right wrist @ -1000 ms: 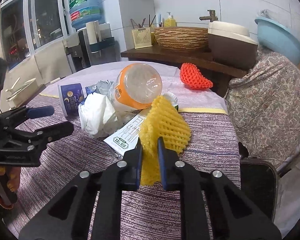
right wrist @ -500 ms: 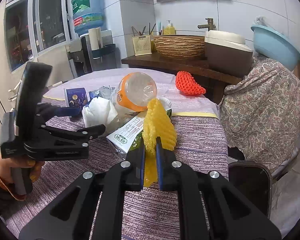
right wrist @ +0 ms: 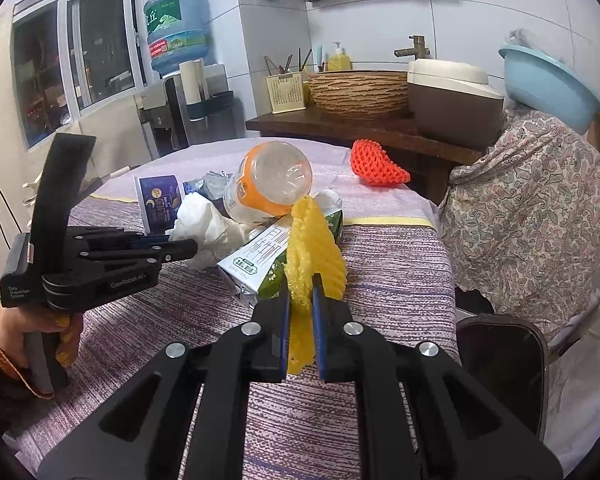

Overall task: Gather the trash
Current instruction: 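Grasp the yellow foam net with the right tool while the left tool grasps the white tissue, then carry the foam net and the tissue over the black bin with both tools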

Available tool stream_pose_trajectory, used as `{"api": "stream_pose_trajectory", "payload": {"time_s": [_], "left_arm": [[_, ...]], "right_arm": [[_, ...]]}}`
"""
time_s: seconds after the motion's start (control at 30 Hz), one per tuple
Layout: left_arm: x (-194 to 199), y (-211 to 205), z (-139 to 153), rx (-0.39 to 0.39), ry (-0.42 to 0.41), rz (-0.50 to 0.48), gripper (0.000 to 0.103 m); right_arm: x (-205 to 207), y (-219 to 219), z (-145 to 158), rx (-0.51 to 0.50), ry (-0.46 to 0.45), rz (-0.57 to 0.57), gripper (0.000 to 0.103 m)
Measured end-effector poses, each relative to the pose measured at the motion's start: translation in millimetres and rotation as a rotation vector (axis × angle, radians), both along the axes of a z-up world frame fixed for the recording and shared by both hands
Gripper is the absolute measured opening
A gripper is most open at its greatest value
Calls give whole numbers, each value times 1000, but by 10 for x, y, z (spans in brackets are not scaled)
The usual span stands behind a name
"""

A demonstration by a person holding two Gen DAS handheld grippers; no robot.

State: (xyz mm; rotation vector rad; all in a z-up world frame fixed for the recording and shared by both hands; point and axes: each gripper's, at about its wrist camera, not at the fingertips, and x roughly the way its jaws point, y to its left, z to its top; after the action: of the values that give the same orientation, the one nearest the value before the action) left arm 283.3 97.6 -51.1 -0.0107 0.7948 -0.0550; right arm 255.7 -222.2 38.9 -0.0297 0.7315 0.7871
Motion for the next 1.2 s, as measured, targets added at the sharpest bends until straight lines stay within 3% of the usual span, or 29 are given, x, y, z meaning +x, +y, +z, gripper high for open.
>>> {"api": "stream_pose_trajectory", "payload": {"time_s": [0.33,0.53,1.2], "left_arm": [[-489,14,277,-76,-69,-33,15],[-695,-226,389,-93,-97,-93,15],[-539,-1516,415,-128,-95,-343,15]], "right_arm": [[-146,-176,58,36,-3,-3,10],[-253,-385,125,57,-14,-23,10],[-282,-1604,35,32,4,-251,10]]}}
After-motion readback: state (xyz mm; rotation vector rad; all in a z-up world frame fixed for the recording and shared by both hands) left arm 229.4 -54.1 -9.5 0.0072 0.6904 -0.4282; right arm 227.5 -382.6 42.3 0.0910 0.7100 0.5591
